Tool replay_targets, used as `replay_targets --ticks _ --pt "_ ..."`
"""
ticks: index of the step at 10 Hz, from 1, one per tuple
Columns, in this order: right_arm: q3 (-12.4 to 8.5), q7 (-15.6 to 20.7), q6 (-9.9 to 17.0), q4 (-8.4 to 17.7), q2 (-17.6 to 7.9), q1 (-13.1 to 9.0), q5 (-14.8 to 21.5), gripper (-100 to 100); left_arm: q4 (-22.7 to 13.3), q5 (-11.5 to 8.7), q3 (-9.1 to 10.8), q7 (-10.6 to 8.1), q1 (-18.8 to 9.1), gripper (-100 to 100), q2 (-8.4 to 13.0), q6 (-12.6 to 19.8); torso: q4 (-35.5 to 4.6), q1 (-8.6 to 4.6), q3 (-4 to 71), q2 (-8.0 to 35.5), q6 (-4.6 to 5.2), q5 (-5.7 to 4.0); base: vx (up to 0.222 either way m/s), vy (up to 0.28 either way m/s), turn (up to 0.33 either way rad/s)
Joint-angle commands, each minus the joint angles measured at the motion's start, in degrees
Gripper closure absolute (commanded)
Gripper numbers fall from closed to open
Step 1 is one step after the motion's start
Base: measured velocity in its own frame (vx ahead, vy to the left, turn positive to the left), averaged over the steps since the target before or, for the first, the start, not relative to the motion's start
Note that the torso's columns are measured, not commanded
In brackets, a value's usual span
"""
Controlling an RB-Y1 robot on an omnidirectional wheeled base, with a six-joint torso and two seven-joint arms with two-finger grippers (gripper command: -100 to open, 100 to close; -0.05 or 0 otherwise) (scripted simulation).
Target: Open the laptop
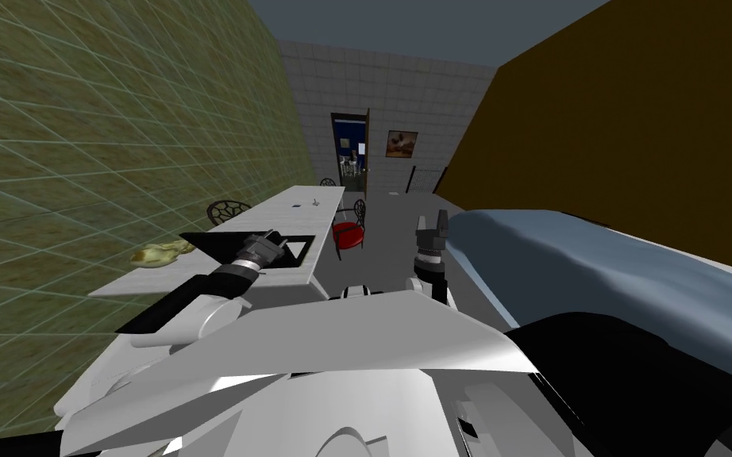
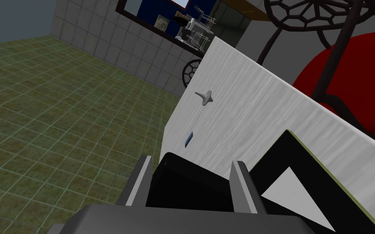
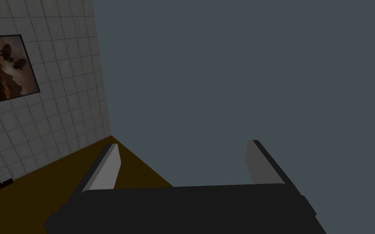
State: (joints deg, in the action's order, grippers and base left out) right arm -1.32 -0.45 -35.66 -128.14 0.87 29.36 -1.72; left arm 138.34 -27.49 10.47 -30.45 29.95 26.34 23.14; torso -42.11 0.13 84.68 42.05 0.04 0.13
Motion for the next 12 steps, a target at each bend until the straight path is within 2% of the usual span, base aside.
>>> replay_targets --ticks 1,2,3,4,5,6,7,8,9,10,11,12 --pt "0.0 0.0 0.0 0.0 0.0 0.0 0.0 0 1.9 -1.0 1.37 -1.48 0.9 100 1.6 4.4 0.0 -0.06 0.0 0.0 -0.01 -0.04 0.083 -0.019 0.022" --pt "0.0 0.0 0.0 0.0 0.0 0.0 0.0 0 1.9 -1.0 1.37 -1.48 0.9 100 1.6 4.7 0.0 -0.05 0.0 0.0 0.02 0.00 0.036 -0.003 -0.007" --pt "0.0 0.0 0.0 0.0 0.0 0.0 0.0 0 3.8 -2.0 2.67 -2.78 1.8 100 3.0 6.7 0.0 0.00 -0.1 0.2 0.00 0.08 0.052 -0.012 0.006" --pt "0.0 0.0 0.0 0.0 0.0 0.0 0.0 0 3.8 -2.0 2.67 -2.78 1.8 100 3.0 7.9 0.0 -0.02 -0.2 0.2 -0.11 0.02 0.062 -0.015 0.020" --pt "0.0 0.0 0.0 0.0 0.0 0.0 0.0 0 5.7 -3.0 3.97 -4.08 2.7 100 4.5 9.4 0.0 -0.01 -0.2 0.2 -0.09 0.03 0.082 -0.022 0.032" --pt "0.0 0.0 0.0 0.0 0.0 0.0 0.0 0 5.7 -3.0 3.97 -4.08 2.7 100 4.5 11.1 0.0 -0.08 -0.1 0.2 -0.08 -0.02 0.074 -0.012 0.025" --pt "0.0 0.0 0.0 0.0 0.0 0.0 0.0 0 7.7 -4.0 5.27 -5.38 3.6 100 6.0 12.6 0.0 -0.07 -0.1 0.2 -0.02 0.02 0.089 -0.017 0.021" --pt "0.0 0.0 0.0 0.0 0.0 0.0 0.0 0 7.7 -4.0 5.27 -5.38 3.6 100 6.0 14.0 0.0 -0.11 -0.1 0.1 -0.01 -0.01 0.075 -0.014 0.019" --pt "0.0 0.0 0.0 0.0 0.0 0.0 0.0 0 9.6 -5.0 6.58 -6.68 4.5 100 7.4 15.5 0.0 -0.09 -0.1 0.1 0.01 0.00 0.094 -0.024 0.026" --pt "0.0 0.0 0.0 0.0 0.0 0.0 0.0 0 9.6 -5.0 6.58 -6.68 4.5 100 7.4 17.2 0.0 -0.15 0.0 0.0 0.02 -0.03 0.075 -0.017 0.017" --pt "0.0 0.0 0.0 0.0 0.0 0.0 0.0 0 9.6 -5.0 6.58 -6.68 4.5 100 7.4 17.4 0.1 -0.12 -0.1 0.1 0.03 0.03 0.027 -0.004 -0.017" --pt "0.0 0.0 0.0 0.0 0.0 0.0 0.0 0 11.5 -5.9 7.88 -7.98 5.4 100 8.9 19.6 0.0 -0.03 -0.2 0.3 -0.05 0.09 0.060 -0.010 0.009"
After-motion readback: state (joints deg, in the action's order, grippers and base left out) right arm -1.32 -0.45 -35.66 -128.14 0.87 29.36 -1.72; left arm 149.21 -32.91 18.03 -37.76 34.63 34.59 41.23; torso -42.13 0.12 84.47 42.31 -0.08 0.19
